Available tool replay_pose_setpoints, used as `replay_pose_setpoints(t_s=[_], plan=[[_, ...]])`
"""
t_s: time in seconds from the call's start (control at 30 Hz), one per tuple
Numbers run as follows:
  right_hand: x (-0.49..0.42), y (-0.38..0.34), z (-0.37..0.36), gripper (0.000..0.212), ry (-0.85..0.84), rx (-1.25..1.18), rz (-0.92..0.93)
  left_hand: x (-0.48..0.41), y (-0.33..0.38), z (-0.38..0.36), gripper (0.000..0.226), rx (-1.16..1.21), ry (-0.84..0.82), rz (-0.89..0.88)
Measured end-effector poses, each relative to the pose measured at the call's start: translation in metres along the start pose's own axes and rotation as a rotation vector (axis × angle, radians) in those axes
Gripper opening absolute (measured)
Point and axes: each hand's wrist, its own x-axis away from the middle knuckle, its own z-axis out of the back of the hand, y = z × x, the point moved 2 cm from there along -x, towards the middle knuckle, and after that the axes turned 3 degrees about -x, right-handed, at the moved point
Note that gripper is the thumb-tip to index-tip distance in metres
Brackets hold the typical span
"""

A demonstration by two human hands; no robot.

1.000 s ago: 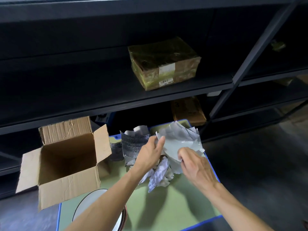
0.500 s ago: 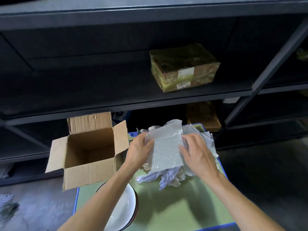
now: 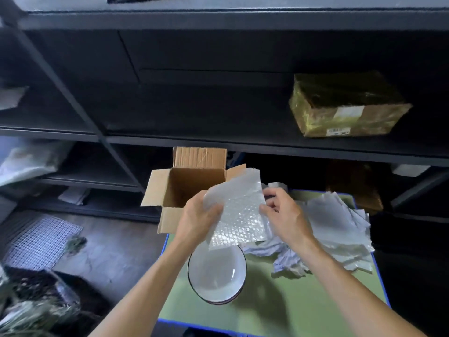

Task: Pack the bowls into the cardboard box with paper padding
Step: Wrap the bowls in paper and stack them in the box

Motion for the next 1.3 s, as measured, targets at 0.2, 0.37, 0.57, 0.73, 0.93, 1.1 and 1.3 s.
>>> replay_pose_setpoints(t_s=[0.2, 0.37, 0.57, 0.73, 0.93, 1.1, 1.3], plan=[[0.020, 0.001, -0.037, 0.010, -0.225, 0.321, -0.035, 0.007, -0.027, 0.050, 0.019, 0.016, 0.131, 0.106], [0.041, 0.001, -0.064, 0.024, -0.302, 0.555, -0.015, 0.005, -0.036, 0.066, 0.031, 0.050, 0.166, 0.179], [0.054, -0.007, -0.077, 0.022, -0.251, 0.688, 0.003, 0.006, -0.047, 0.075, 0.025, 0.106, 0.097, 0.242], [0.060, -0.028, -0.073, 0.019, -0.154, 0.811, 0.040, 0.003, -0.056, 0.083, 0.028, 0.140, 0.047, 0.260], [0.057, -0.054, -0.055, 0.019, -0.104, 0.738, -0.057, -0.003, -0.056, 0.090, 0.033, 0.155, -0.007, 0.258], [0.041, -0.091, -0.050, 0.018, -0.015, 0.579, -0.021, 0.003, -0.046, 0.084, 0.025, 0.131, -0.161, 0.161], [0.025, -0.104, -0.062, 0.020, 0.032, 0.457, -0.017, 0.012, -0.036, 0.077, 0.022, 0.300, -0.323, 0.164]])
